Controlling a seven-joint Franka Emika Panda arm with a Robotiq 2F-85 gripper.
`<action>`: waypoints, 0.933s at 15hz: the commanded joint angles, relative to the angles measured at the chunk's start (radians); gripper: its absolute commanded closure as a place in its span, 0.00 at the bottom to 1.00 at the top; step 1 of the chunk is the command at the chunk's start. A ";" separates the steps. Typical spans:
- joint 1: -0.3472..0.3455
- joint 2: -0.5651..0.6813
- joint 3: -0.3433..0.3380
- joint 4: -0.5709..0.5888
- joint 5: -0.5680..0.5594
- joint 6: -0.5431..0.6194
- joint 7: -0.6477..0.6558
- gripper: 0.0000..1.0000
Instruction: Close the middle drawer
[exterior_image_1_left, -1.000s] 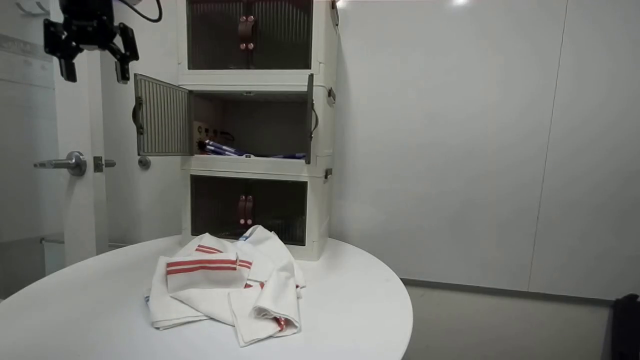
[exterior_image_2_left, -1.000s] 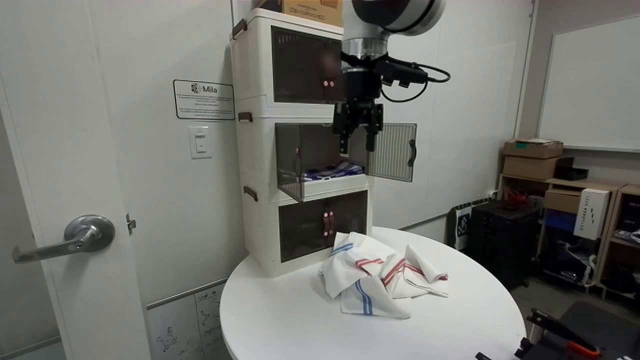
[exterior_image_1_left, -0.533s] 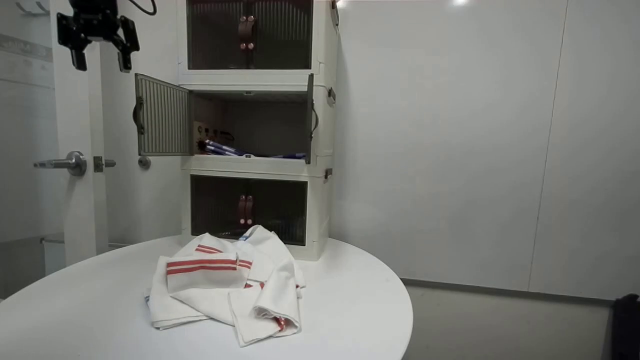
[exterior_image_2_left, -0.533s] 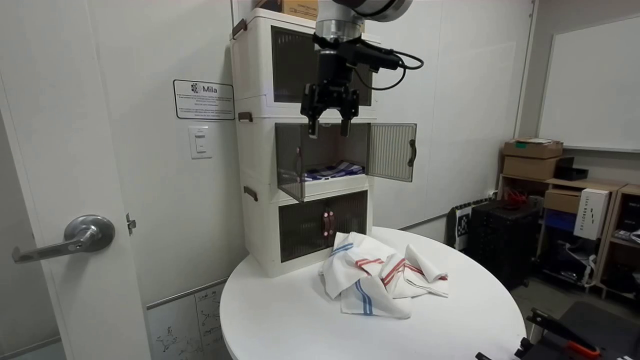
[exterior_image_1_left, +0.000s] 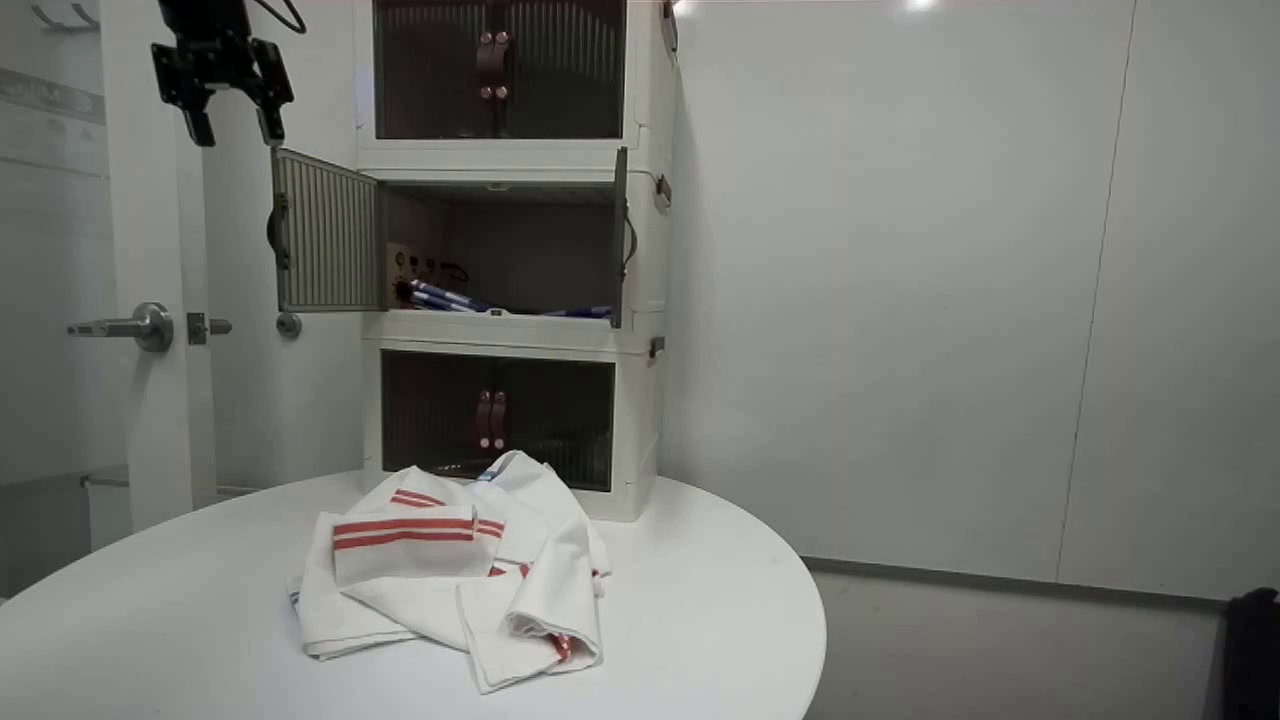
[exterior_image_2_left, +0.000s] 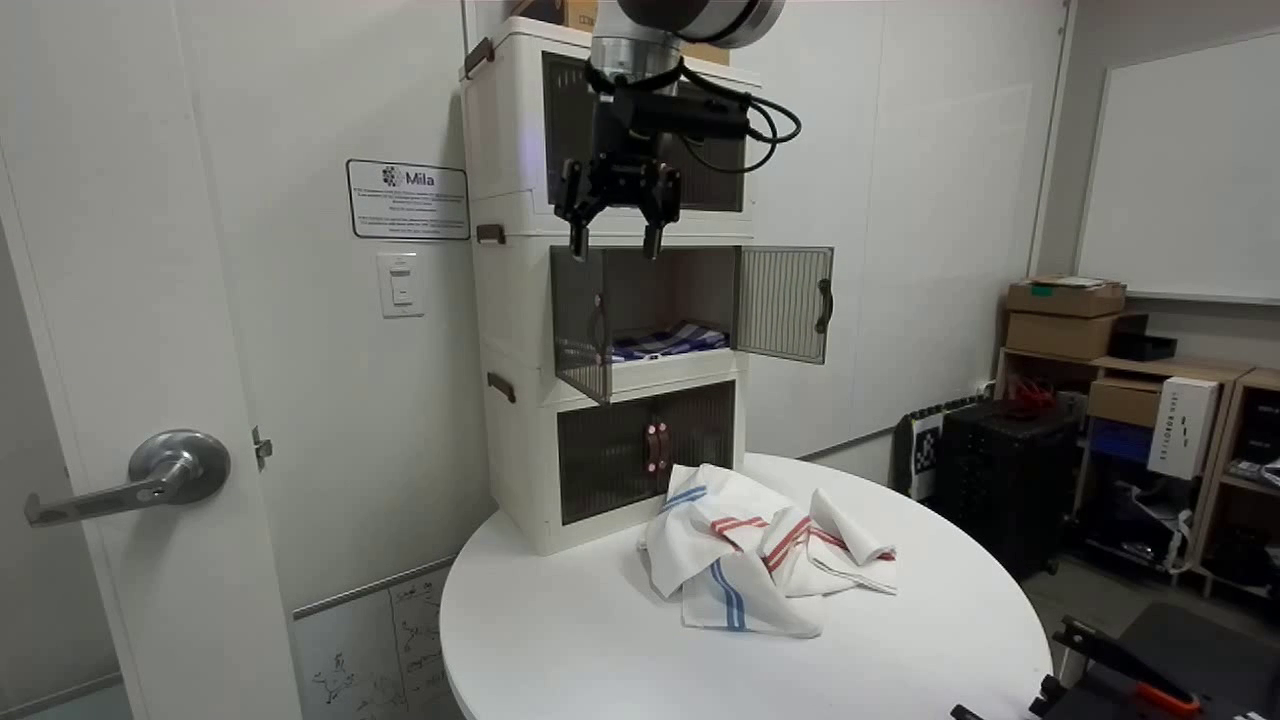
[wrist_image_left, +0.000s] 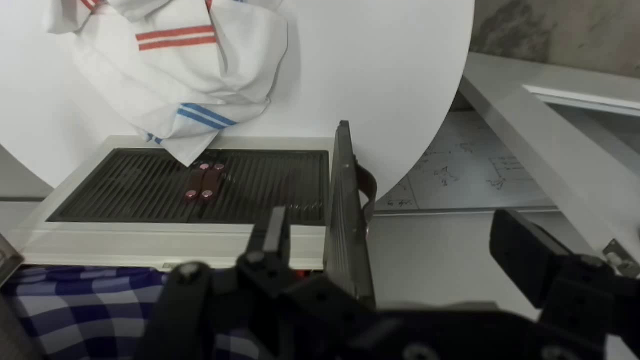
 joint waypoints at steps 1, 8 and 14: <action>0.022 0.054 -0.004 0.047 -0.159 0.061 0.170 0.00; 0.054 0.125 -0.032 0.082 -0.483 0.033 0.436 0.00; 0.050 0.154 -0.065 0.085 -0.656 0.003 0.526 0.00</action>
